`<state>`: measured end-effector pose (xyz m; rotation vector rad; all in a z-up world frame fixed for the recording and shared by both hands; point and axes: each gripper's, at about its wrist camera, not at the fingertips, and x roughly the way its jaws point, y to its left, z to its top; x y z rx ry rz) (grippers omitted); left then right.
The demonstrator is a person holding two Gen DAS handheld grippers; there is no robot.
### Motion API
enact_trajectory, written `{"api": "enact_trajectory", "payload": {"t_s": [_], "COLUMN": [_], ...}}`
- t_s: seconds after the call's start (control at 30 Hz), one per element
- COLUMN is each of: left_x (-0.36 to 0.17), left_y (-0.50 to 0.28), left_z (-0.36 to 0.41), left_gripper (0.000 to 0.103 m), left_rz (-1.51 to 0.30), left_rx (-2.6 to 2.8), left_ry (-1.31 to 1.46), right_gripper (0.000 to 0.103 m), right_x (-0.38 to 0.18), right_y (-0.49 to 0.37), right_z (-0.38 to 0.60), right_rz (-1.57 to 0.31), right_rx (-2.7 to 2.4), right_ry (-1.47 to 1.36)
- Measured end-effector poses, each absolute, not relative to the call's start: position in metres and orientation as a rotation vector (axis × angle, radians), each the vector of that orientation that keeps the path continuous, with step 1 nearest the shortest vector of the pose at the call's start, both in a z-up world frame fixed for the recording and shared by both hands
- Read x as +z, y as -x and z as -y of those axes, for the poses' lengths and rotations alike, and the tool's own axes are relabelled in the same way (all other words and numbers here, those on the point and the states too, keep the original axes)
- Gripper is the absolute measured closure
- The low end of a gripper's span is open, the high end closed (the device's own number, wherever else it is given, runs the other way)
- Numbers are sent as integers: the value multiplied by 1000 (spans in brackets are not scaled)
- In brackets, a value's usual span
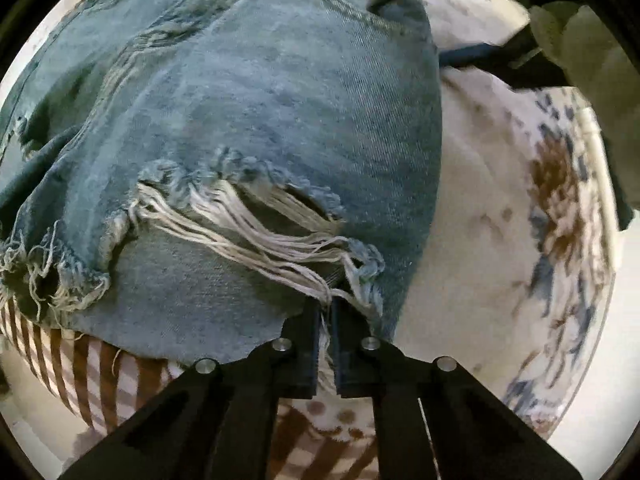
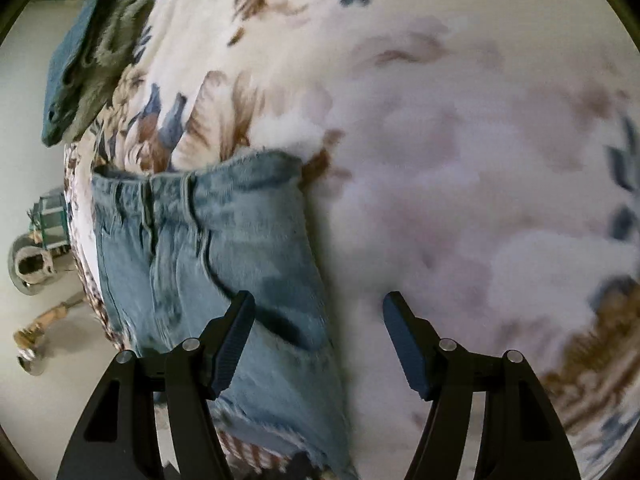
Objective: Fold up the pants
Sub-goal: 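Close the left gripper on the frayed hem while the right gripper grasps the waistband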
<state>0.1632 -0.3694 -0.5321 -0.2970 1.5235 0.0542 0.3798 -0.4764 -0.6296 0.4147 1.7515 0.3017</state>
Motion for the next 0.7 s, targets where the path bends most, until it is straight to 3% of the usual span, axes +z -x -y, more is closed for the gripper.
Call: {"api": "enact_trajectory", "payload": {"t_s": [0.03,0.07,0.4,0.57,0.7], "left_x": [-527,-518,-437,-411,-411], "left_y": [-162,-160,-143,-138,-134], "left_z": [365,357,231,173,101], "left_gripper": [101,101,101,101,101], "left_rz": [-1515,-1501,-1309,-1208,-1162], "left_rx": [42,29,62,132,244], "left_ry": [316,338,548,608,649], "right_gripper": [63,90,94,94,94], "right_x": [-626,-618,-502,-441,-428], "right_y": [-381,-382,-370,-374,-384], "right_z": [474,470,411,327,241], "right_rz": [-1729,-1705,-1526,-1461,-1446], "right_rx": [300,286,255,349,419], "right_ry": [-411,-398,-355,-280,-203]}}
